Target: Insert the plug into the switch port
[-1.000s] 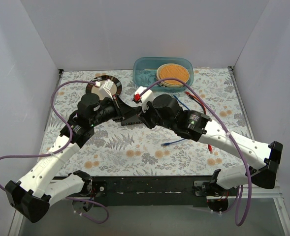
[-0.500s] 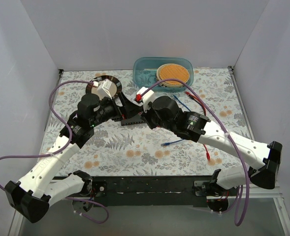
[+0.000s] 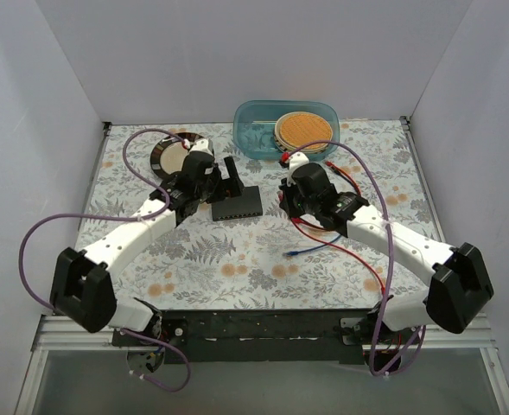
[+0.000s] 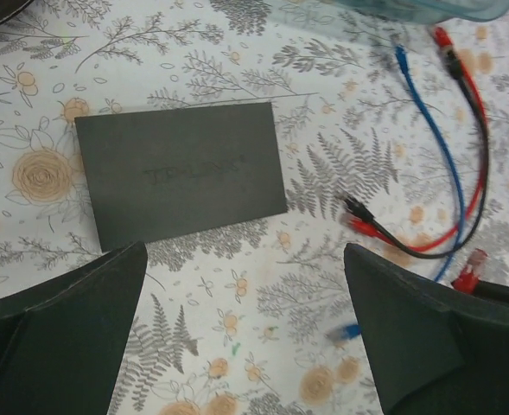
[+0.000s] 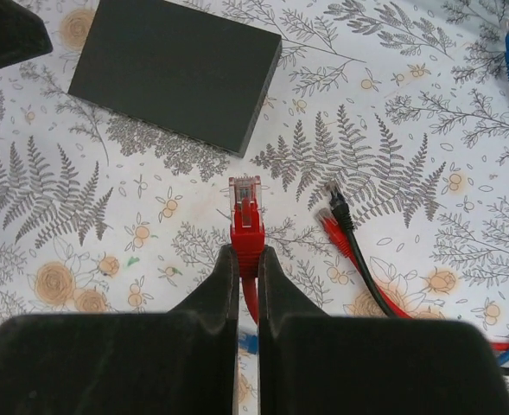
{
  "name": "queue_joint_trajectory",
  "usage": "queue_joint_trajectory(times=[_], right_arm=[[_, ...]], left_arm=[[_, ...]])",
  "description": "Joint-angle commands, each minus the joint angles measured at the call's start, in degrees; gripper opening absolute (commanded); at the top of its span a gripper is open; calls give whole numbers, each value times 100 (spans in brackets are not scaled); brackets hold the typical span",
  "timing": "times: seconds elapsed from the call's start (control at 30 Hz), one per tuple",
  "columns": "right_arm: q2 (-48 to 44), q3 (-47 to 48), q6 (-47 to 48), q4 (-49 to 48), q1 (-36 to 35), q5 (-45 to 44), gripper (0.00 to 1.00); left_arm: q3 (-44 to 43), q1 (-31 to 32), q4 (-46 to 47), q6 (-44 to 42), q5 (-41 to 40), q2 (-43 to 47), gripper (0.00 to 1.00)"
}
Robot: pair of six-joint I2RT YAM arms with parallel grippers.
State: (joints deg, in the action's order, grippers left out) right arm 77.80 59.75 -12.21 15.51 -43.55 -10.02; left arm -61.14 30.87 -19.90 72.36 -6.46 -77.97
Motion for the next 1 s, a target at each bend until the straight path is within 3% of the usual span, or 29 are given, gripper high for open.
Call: queue_joint_trajectory(times=[0.0, 0.5, 0.67, 0.97], right_arm=[[410, -86, -335, -873, 294, 553, 1], [1817, 82, -537, -1321, 365, 1327, 1], [2247, 221, -511, -1271, 365, 1301, 1], [2907, 713, -379, -1041, 365, 1152, 1]], left_arm=[[-529, -125, 258, -415, -436, -709, 98], [-2288, -450, 540, -1110, 250, -3513, 98], [-2060, -468, 610, -1127, 338, -3514, 98], [-830, -486, 768, -1005, 909, -3050, 98]])
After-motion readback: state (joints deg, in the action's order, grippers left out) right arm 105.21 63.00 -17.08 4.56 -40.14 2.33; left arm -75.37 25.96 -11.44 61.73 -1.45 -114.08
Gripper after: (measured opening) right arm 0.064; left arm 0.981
